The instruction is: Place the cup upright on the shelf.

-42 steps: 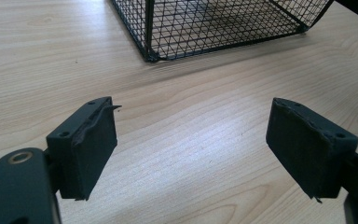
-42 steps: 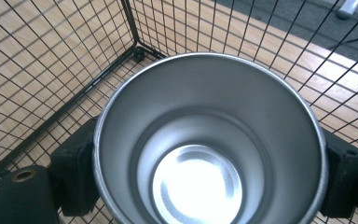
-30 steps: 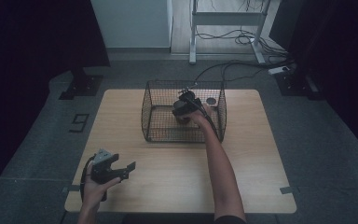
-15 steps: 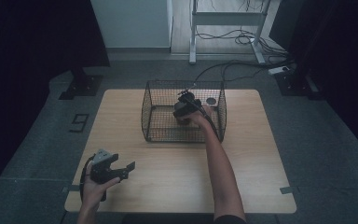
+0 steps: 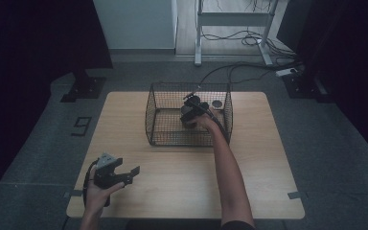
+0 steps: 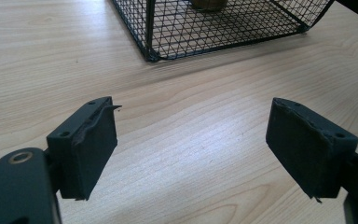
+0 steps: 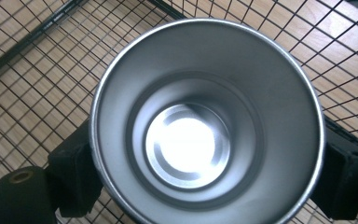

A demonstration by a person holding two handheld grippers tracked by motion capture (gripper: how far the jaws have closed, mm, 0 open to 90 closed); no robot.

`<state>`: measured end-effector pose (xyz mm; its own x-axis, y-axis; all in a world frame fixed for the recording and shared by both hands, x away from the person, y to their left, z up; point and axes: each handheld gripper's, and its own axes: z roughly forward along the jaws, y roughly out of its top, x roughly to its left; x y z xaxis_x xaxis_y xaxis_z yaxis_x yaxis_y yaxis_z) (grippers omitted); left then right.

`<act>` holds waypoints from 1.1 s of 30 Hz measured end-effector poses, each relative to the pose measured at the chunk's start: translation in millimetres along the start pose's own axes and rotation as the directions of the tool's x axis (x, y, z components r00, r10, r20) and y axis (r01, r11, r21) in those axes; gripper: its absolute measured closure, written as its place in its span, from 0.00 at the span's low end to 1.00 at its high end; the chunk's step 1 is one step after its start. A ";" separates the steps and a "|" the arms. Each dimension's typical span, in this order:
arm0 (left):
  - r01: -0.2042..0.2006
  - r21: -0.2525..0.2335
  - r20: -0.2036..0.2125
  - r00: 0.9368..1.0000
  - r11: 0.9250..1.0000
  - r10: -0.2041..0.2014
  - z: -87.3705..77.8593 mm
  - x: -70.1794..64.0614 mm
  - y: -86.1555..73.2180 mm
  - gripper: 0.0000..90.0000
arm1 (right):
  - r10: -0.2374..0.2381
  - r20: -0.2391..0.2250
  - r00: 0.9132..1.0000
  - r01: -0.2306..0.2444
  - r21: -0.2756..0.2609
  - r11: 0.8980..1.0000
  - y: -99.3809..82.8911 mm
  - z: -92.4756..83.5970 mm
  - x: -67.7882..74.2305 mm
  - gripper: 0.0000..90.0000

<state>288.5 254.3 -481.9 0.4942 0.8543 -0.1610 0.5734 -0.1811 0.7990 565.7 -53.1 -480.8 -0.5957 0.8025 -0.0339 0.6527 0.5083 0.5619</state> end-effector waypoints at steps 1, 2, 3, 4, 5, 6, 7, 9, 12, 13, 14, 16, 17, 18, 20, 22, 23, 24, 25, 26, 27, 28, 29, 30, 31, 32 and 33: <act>-0.002 0.001 0.001 1.000 1.000 0.002 0.2 -0.4 0.1 0.18 | -0.005 0.004 1.000 0.005 -0.002 1.000 0.0 -0.4 0.2 0.14; -0.002 0.001 0.001 1.000 1.000 0.002 0.4 -0.7 0.2 0.18 | -0.002 0.001 1.000 0.002 -0.007 1.000 0.1 -0.9 0.0 0.13; -0.003 0.001 0.001 1.000 1.000 0.003 0.6 -0.9 0.2 0.18 | 0.004 -0.005 1.000 -0.004 -0.014 1.000 0.3 -1.7 -0.6 0.11; -0.004 0.002 0.002 1.000 1.000 0.004 0.7 -1.0 0.2 0.18 | 0.006 -0.006 1.000 -0.006 -0.021 1.000 0.6 -2.7 -0.8 0.10; -0.003 0.002 0.001 1.000 1.000 0.003 0.8 -1.0 0.2 0.18 | 0.009 -0.006 1.000 -0.009 -0.030 0.999 0.8 -3.7 -0.9 0.09; -0.003 0.002 0.001 1.000 1.000 0.003 0.7 -0.9 0.2 0.18 | 0.019 -0.014 1.000 -0.020 -0.047 0.999 1.3 -6.1 -1.7 0.07; -0.003 0.001 0.001 1.000 1.000 0.003 0.5 -0.8 0.2 0.18 | 0.019 -0.014 1.000 -0.020 -0.047 0.999 1.3 -6.1 -1.7 0.07; -0.002 0.000 0.001 1.000 1.000 0.002 -0.1 -0.4 0.4 0.18 | 0.031 -0.019 0.999 -0.032 -0.064 0.997 1.7 -8.7 -2.8 0.05; 0.000 -0.001 -0.001 1.000 1.000 0.000 -0.3 0.3 0.3 0.18 | 0.047 -0.021 0.999 -0.049 -0.100 0.994 2.2 -13.6 -3.6 0.04; 0.001 -0.001 -0.002 1.000 1.000 -0.001 -0.2 0.5 0.2 0.18 | 0.051 -0.023 0.998 -0.053 -0.113 0.992 2.4 -15.8 -3.7 0.04; 0.000 0.000 -0.002 1.000 1.000 0.000 0.0 0.5 0.1 0.18 | 0.055 -0.028 0.998 -0.058 -0.127 0.990 2.7 -18.3 -3.8 0.03; 0.000 0.001 0.000 1.000 1.000 0.000 0.1 0.2 0.2 0.18 | 0.058 -0.023 0.998 -0.061 -0.153 0.986 3.9 -23.9 -3.7 0.03; -0.001 0.000 0.000 1.000 1.000 0.001 0.1 0.1 0.3 0.18 | 0.066 -0.026 0.997 -0.070 -0.181 0.981 5.1 -30.1 -3.9 0.04; -0.001 0.000 0.000 1.000 1.000 0.001 0.1 0.0 0.3 0.18 | 0.066 -0.026 0.997 -0.070 -0.181 0.981 5.1 -30.1 -3.9 0.04; -0.001 0.000 0.000 1.000 1.000 0.001 0.0 -0.1 0.4 0.18 | 0.073 -0.028 0.997 -0.078 -0.207 0.975 6.1 -36.9 -4.0 0.05; -0.001 -0.001 -0.001 1.000 1.000 0.001 0.3 -0.1 0.3 0.18 | 0.073 -0.032 0.997 -0.079 -0.224 0.971 6.5 -43.7 -3.4 0.07; 0.000 0.000 0.000 1.000 1.000 0.000 0.4 -0.1 0.3 0.18 | 0.066 -0.030 0.997 -0.071 -0.233 0.970 6.5 -47.0 -3.1 0.08; 0.000 0.000 0.000 1.000 1.000 0.000 0.6 -0.2 0.2 0.18 | 0.068 -0.036 0.997 -0.075 -0.241 0.968 6.2 -50.7 -2.3 0.09; -0.002 0.002 0.001 1.000 1.000 0.002 0.6 -0.3 0.3 0.18 | 0.071 -0.045 0.996 -0.080 -0.255 0.964 5.5 -54.6 -1.5 0.10; -0.004 0.001 -0.001 1.000 1.000 0.004 0.8 -0.7 0.4 0.18 | 0.074 -0.055 0.996 -0.086 -0.266 0.960 4.7 -58.8 -0.6 0.11; -0.005 0.001 -0.001 1.000 1.000 0.005 0.8 -1.0 0.4 0.18 | 0.074 -0.062 0.995 -0.089 -0.284 0.955 2.8 -64.6 1.0 0.12; -0.004 0.000 0.000 1.000 1.000 0.004 0.9 -1.5 0.5 0.18 | 0.076 -0.066 0.995 -0.092 -0.289 0.953 1.7 -67.4 1.9 0.13; -0.006 0.002 0.000 1.000 1.000 0.006 0.8 -2.1 0.6 0.18 | 0.073 -0.068 0.995 -0.090 -0.292 0.952 0.5 -70.0 2.6 0.13; -0.008 0.002 -0.001 1.000 1.000 0.008 0.9 -2.7 0.6 0.18 | 0.072 -0.066 0.995 -0.089 -0.297 0.951 -1.2 -73.2 3.6 0.14; -0.008 0.002 0.000 1.000 1.000 0.008 0.9 -3.1 0.8 0.18 | 0.074 -0.061 0.995 -0.089 -0.301 0.950 -3.0 -76.2 4.8 0.15; -0.010 0.001 -0.002 1.000 1.000 0.010 1.1 -3.4 1.0 0.18 | 0.074 -0.061 0.995 -0.089 -0.303 0.949 -4.8 -79.0 5.9 0.15; -0.011 0.001 -0.001 1.000 1.000 0.011 1.2 -3.8 1.1 0.18 | 0.071 -0.064 0.995 -0.088 -0.307 0.948 -6.5 -81.7 7.0 0.15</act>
<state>288.1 250.3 -481.1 0.4998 0.8528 -0.1513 0.5685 -0.1912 0.8002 519.1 -76.4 -417.2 -0.5765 0.8149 0.0594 0.5270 0.3153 0.7892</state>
